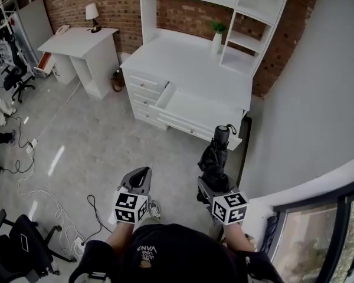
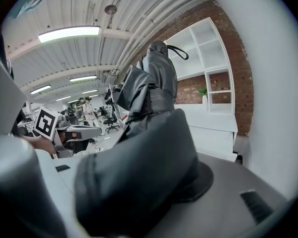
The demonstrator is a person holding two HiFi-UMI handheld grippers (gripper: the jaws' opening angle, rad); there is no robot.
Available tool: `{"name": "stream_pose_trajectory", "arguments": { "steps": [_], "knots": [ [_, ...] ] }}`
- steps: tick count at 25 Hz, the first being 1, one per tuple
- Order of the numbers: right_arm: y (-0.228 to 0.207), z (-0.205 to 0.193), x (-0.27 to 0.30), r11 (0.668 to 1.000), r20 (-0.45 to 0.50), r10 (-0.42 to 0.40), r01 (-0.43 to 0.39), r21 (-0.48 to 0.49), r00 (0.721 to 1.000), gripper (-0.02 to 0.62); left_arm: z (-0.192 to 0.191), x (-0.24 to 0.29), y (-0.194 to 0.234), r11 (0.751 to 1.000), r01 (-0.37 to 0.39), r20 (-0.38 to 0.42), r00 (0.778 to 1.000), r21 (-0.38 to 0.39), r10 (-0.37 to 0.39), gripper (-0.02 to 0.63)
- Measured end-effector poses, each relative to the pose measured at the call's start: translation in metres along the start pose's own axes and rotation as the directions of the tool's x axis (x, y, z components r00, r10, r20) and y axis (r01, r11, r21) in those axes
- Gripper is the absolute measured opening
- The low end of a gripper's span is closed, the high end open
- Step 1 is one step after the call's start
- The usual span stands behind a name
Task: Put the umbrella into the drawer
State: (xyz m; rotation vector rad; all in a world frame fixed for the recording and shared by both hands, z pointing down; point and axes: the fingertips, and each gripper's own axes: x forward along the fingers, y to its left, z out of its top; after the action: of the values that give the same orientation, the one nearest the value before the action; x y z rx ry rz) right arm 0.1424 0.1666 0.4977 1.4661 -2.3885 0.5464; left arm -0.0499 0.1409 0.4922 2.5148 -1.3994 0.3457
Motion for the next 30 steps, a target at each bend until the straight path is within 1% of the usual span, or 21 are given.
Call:
{"name": "stream_pose_trajectory", "arguments": {
  "steps": [4, 7, 10, 16, 19, 23, 30],
  "knots": [
    [0.006, 0.019, 0.033, 1.000, 0.013, -0.008, 0.008, 0.016, 1.000, 0.238, 0.017, 0.018, 0.029, 0.999, 0.033, 0.003, 0.999, 0.025, -0.033, 0.006],
    [0.009, 0.028, 0.049, 0.999, 0.026, -0.008, 0.007, 0.038, 1.000, 0.238, 0.026, 0.027, 0.041, 0.998, 0.054, 0.006, 0.998, 0.044, -0.054, 0.006],
    [0.010, 0.031, 0.057, 0.998, 0.036, -0.005, 0.003, 0.055, 0.999, 0.238, 0.028, 0.034, 0.048, 0.997, 0.060, 0.010, 0.998, 0.044, -0.060, 0.006],
    [0.009, 0.029, 0.057, 0.999, 0.019, -0.018, 0.017, 0.046, 1.000, 0.239, 0.025, 0.038, 0.045, 0.997, 0.074, 0.013, 0.997, 0.024, -0.074, 0.006],
    [0.011, 0.027, 0.060, 0.998, 0.011, -0.035, 0.035, 0.045, 0.999, 0.239, 0.020, 0.038, 0.051, 0.996, 0.085, 0.008, 0.996, 0.014, -0.086, 0.006],
    [0.014, 0.033, 0.073, 0.996, 0.012, -0.066, 0.066, 0.053, 0.998, 0.239, 0.018, 0.044, 0.070, 0.994, 0.109, -0.010, 0.994, 0.012, -0.109, 0.006],
    [0.018, 0.039, 0.105, 0.988, 0.007, -0.128, 0.127, 0.090, 0.992, 0.239, 0.026, 0.060, 0.110, 0.986, 0.164, -0.022, 0.986, 0.036, -0.163, 0.006]
  ]
}}
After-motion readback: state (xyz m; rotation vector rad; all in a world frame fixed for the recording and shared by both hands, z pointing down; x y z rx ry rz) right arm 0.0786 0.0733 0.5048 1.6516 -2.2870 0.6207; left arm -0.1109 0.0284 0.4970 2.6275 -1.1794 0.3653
